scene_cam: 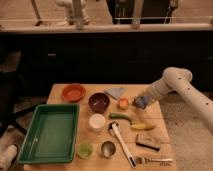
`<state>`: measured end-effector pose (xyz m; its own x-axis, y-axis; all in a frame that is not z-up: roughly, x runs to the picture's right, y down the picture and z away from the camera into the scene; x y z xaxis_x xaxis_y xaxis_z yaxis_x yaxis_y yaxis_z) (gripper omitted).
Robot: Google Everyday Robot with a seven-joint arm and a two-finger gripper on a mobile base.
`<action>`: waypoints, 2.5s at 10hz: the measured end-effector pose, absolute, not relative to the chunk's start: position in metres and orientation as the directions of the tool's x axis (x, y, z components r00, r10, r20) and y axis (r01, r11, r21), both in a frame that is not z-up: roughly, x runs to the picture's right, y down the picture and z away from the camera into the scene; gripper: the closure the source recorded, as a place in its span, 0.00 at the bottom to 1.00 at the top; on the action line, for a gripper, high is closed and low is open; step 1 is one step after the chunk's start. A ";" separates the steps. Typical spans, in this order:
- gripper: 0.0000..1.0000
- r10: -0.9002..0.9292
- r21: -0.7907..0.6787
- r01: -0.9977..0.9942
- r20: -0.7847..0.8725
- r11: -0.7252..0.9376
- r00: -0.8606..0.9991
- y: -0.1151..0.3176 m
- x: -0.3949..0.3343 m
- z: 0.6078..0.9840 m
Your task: Place sponge in red bowl
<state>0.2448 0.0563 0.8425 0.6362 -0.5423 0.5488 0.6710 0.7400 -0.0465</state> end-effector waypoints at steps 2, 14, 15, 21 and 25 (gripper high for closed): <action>1.00 -0.543 -0.038 0.672 0.556 0.740 0.630 0.055 0.239 0.844; 1.00 -0.518 0.055 0.631 0.630 0.773 0.579 0.005 0.194 0.902; 1.00 -0.522 0.078 0.632 0.645 0.771 0.558 -0.011 0.178 0.917; 1.00 -0.556 0.200 0.635 0.711 0.746 0.429 -0.053 0.113 0.951; 1.00 -0.599 0.278 0.642 0.717 0.715 0.357 -0.053 0.086 0.918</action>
<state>0.0856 -0.0530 0.9182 0.3570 -0.5992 0.7166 0.6421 0.7146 0.2776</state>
